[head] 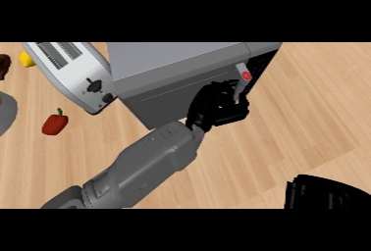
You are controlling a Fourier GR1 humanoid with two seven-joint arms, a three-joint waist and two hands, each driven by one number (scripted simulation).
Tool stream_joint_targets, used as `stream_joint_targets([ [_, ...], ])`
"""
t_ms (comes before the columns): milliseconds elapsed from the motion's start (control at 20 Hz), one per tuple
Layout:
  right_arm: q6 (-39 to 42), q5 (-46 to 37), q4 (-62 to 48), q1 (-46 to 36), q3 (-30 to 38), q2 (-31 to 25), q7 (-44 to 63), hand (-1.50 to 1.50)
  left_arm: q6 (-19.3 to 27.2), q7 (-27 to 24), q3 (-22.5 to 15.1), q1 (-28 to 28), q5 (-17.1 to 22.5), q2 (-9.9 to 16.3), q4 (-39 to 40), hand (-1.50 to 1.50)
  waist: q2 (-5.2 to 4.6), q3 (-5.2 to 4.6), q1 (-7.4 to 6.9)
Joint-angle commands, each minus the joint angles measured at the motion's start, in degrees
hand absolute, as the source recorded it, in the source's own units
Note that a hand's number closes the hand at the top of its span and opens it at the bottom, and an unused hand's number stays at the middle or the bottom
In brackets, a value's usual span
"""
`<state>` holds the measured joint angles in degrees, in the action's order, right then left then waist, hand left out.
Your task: Pick up the milk, place it into the microwave and close the microwave
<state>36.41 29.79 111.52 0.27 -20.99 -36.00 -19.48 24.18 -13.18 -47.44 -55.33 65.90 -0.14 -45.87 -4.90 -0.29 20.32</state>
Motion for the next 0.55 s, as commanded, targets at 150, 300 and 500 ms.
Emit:
stream_joint_targets([
  [150, -4.17, -2.25, 5.20, 4.00, -2.57, 2.13, 1.29, 1.50, -5.10, -3.64, 5.79, 2.88, 4.76, 2.18, 7.22, 1.50, 0.28, -0.38, -3.27],
  [300, -5.44, -3.60, 7.44, 5.68, -3.96, 2.90, 1.60, 1.50, -7.74, -4.61, 4.97, 3.73, 5.85, 2.25, 8.30, 1.50, 0.36, -0.35, -3.82],
  [500, -7.70, -5.45, 9.74, 8.06, -6.12, 4.29, 2.37, 1.50, -10.67, -5.33, 3.69, 3.99, 6.95, 1.93, 9.66, 1.50, 0.31, -0.28, -4.14],
])
